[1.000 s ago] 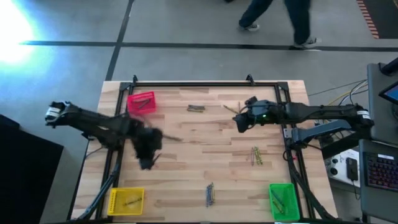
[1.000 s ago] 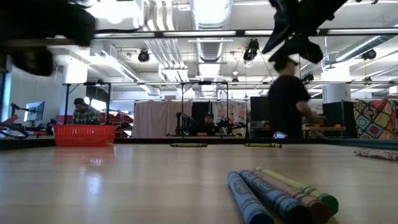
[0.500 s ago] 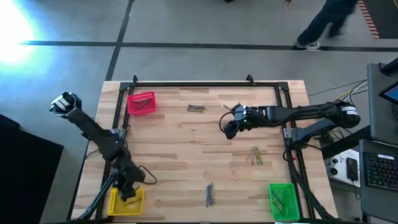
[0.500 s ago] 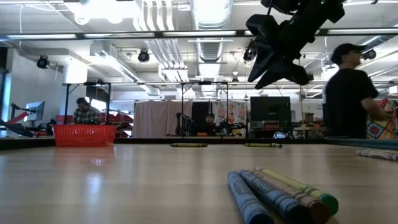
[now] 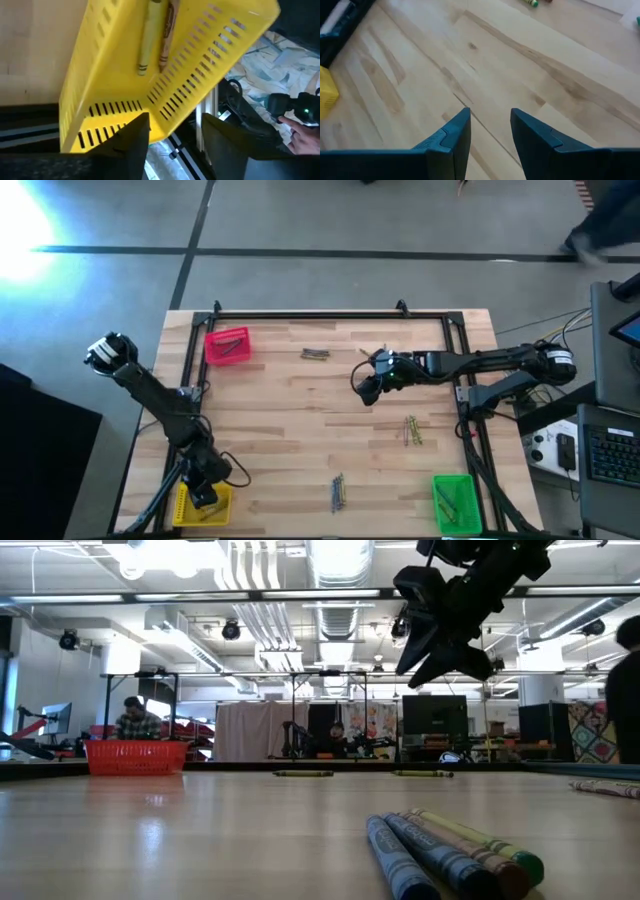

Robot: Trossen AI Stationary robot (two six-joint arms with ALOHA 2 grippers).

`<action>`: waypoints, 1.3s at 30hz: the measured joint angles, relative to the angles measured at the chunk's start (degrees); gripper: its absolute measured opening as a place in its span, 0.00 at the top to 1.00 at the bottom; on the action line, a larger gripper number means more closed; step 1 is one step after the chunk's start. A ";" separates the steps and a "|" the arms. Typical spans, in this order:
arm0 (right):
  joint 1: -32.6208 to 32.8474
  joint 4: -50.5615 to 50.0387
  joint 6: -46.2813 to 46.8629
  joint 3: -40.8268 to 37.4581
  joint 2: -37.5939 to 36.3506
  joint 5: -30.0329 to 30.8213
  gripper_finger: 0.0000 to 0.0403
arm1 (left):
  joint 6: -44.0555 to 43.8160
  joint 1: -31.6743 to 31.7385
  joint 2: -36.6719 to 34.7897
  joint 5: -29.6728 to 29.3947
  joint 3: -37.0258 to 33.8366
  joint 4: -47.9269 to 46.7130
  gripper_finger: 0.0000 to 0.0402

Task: Sort crayons
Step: Put the blue crayon into the yellow bin

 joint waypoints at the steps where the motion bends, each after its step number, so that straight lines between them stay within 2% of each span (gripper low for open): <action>1: -0.02 -0.24 -0.67 0.00 0.16 0.04 0.66 | 0.58 0.00 -0.11 -0.43 0.22 0.18 0.57; 5: 0.00 -0.13 -4.00 -0.08 1.14 3.06 0.65 | 3.78 0.26 -1.89 -4.35 1.07 0.68 0.55; 9: -0.02 -0.36 -6.89 -0.41 3.15 9.40 0.65 | 5.26 2.11 -3.88 -8.55 1.13 0.57 0.57; 13: -1.46 -0.41 -0.89 -0.42 5.89 16.97 0.67 | 9.75 6.10 -6.10 -13.04 1.06 -0.72 0.60; 15: -4.15 -0.74 3.33 -0.43 7.64 13.65 0.68 | 12.77 9.48 -7.05 -14.12 1.06 -1.82 0.61; 19: -8.94 -0.84 4.51 -0.46 11.99 -3.50 0.66 | 19.87 17.29 -8.48 -14.69 1.04 -2.36 0.61; 22: -9.01 -0.82 4.18 -0.46 15.24 -8.23 0.66 | 27.67 23.36 -8.38 -19.84 1.04 -1.74 0.61; 25: -6.86 -0.58 4.94 -0.46 18.17 -8.86 0.67 | 35.13 29.01 -6.71 -26.79 1.02 1.41 0.61; 29: -1.25 1.39 5.68 -0.50 20.65 -8.98 0.70 | 42.07 35.15 -2.47 -28.73 0.98 11.60 0.61; 35: 7.45 4.86 5.04 -0.30 22.44 1.48 0.73 | 41.86 38.60 5.39 -29.57 0.96 27.23 0.61; 39: 10.97 5.55 4.77 -0.04 22.51 7.23 0.74 | 36.92 38.81 10.41 -28.86 2.21 28.76 0.61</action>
